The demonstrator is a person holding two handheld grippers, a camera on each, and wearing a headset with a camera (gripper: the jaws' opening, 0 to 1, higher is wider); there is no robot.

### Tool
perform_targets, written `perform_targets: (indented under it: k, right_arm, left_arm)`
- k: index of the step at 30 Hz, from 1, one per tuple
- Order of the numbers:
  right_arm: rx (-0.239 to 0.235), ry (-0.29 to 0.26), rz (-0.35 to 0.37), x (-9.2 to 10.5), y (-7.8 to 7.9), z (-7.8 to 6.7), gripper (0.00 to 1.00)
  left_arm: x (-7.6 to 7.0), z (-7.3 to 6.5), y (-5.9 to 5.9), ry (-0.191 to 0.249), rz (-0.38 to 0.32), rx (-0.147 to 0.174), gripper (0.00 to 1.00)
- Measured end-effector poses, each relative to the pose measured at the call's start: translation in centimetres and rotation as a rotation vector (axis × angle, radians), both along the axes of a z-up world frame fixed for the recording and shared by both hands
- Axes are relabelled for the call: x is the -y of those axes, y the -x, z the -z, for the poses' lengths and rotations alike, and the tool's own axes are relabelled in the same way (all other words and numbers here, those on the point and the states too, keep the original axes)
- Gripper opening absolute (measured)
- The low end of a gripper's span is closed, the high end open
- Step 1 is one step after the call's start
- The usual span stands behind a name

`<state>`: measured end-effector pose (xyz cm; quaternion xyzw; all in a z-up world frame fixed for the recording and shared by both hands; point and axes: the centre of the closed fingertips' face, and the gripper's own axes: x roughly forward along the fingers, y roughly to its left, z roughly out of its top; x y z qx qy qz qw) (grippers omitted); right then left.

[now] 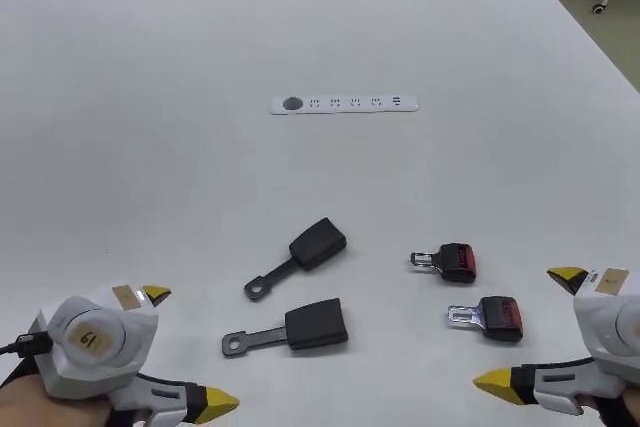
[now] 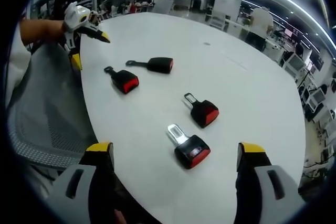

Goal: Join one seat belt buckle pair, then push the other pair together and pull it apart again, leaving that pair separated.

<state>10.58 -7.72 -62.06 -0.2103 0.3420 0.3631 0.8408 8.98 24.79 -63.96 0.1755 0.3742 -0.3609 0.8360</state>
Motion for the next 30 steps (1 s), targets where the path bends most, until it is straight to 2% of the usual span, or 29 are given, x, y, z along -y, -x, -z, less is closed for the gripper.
perform_targets:
  k: [2, 6, 10, 12, 14, 16, 21, 30]
  right_arm:
    - [0.0, -0.001, -0.001, 0.0, 0.0, 0.0, 0.96]
    - [0.016, 0.009, -0.009, 0.1, -0.1, -0.1, 0.94]
    - [0.017, 0.0, -0.01, 0.1, 0.1, -0.1, 0.92]
    - [0.008, -0.007, -0.015, 0.1, 0.3, 0.0, 0.86]
    - [0.029, -0.038, -0.003, 0.0, 0.1, -0.3, 0.82]
    - [0.035, -0.038, 0.004, 0.1, 0.0, -0.3, 0.86]
    - [0.032, -0.038, -0.004, 0.0, 0.1, -0.2, 0.86]
    - [0.042, -0.021, -0.028, 0.4, -0.3, -0.3, 0.76]
  left_arm:
    - [0.2, 0.3, 0.3, -0.006, 0.008, -0.007, 0.97]
    - [-0.2, 1.4, 0.7, -0.021, 0.012, -0.019, 0.93]
    - [-0.1, 1.0, 1.1, -0.015, 0.016, -0.021, 0.88]
    - [-0.1, 1.1, 1.3, -0.013, 0.014, -0.028, 0.88]
    - [-0.1, 1.1, 1.4, -0.014, 0.018, -0.028, 0.85]
    - [0.2, 1.0, 1.4, -0.01, 0.019, -0.028, 0.84]
    - [0.9, 0.7, 1.2, -0.001, 0.03, -0.02, 0.83]
    - [2.5, 0.4, 0.3, -0.01, 0.094, -0.011, 0.79]
